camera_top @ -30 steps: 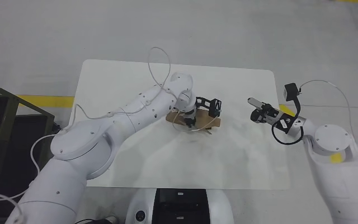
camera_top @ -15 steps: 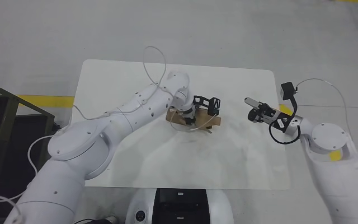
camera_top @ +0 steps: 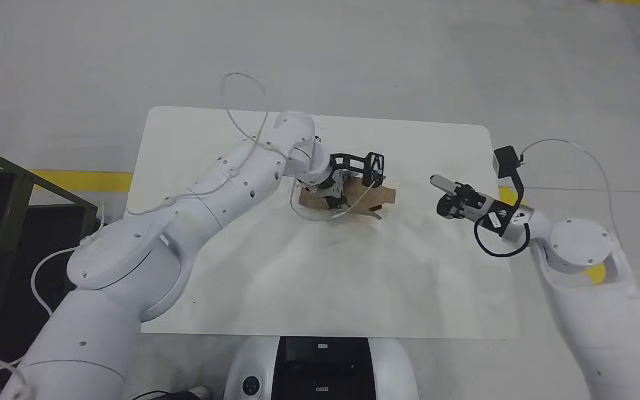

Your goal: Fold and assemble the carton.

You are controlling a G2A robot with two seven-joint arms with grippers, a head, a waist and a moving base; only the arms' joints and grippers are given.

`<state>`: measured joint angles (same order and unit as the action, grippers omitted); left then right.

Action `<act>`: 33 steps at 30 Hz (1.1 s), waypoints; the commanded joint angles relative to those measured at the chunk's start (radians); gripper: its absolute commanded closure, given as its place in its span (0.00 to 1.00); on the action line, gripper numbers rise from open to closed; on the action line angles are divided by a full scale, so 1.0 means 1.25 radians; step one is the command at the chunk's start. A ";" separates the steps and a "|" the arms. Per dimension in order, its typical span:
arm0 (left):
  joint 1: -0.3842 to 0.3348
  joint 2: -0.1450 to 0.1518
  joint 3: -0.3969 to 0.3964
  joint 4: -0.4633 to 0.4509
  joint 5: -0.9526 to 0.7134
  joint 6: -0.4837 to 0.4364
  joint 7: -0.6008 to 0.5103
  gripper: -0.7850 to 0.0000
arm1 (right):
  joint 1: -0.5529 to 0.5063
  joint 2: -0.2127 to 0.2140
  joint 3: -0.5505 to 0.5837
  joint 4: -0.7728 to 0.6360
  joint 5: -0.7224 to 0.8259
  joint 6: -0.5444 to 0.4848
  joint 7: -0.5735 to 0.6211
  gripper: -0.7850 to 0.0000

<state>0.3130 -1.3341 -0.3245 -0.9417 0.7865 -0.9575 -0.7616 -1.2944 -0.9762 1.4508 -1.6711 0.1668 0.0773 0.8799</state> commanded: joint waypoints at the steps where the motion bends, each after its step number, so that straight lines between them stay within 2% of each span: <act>1: 0.008 0.017 -0.012 -0.018 0.037 -0.012 0.014 0.44 | 0.005 -0.001 -0.005 0.003 0.003 0.000 0.001 0.00; 3: 0.020 0.029 -0.020 -0.029 0.053 -0.015 0.013 0.40 | 0.009 -0.001 -0.011 0.008 0.005 0.000 0.003 0.00; 4: 0.024 0.034 -0.021 -0.036 0.059 -0.017 0.003 0.31 | 0.011 -0.001 -0.014 0.010 0.004 0.000 0.004 0.00; 6: 0.033 0.041 -0.024 -0.051 0.057 -0.026 -0.011 0.06 | 0.016 -0.002 -0.019 0.012 0.004 0.000 0.004 0.00; 7: 0.036 0.045 -0.027 -0.057 0.055 -0.027 -0.015 0.00 | 0.018 -0.002 -0.022 0.013 0.005 0.000 0.004 0.00; 13: 0.041 0.067 -0.074 -0.078 0.039 0.000 0.008 0.00 | 0.026 -0.003 -0.033 0.019 0.006 0.000 0.003 0.00; 17: 0.070 0.112 -0.177 -0.110 0.012 0.055 0.094 0.00 | 0.028 -0.003 -0.035 0.020 0.008 0.001 0.005 0.00; 21: 0.172 0.174 -0.306 -0.180 -0.058 0.065 0.164 0.00 | 0.029 -0.004 -0.041 0.021 0.011 0.003 0.008 0.00; 25: 0.301 0.223 -0.402 -0.242 -0.188 0.008 0.189 0.00 | 0.038 -0.006 -0.054 0.024 0.015 0.007 0.004 0.00; 29: 0.390 0.248 -0.443 -0.264 -0.333 -0.025 0.184 0.00 | 0.049 -0.008 -0.067 0.029 0.019 0.015 -0.001 0.00; 33: 0.437 0.262 -0.455 -0.257 -0.449 -0.024 0.153 0.00 | 0.053 -0.011 -0.078 0.036 0.027 0.021 -0.010 0.00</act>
<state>0.8449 -1.0119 -0.8909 -1.2697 0.2732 -0.9936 -0.5531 -1.2287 -0.9885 1.3577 -1.6282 0.1992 0.1039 0.8702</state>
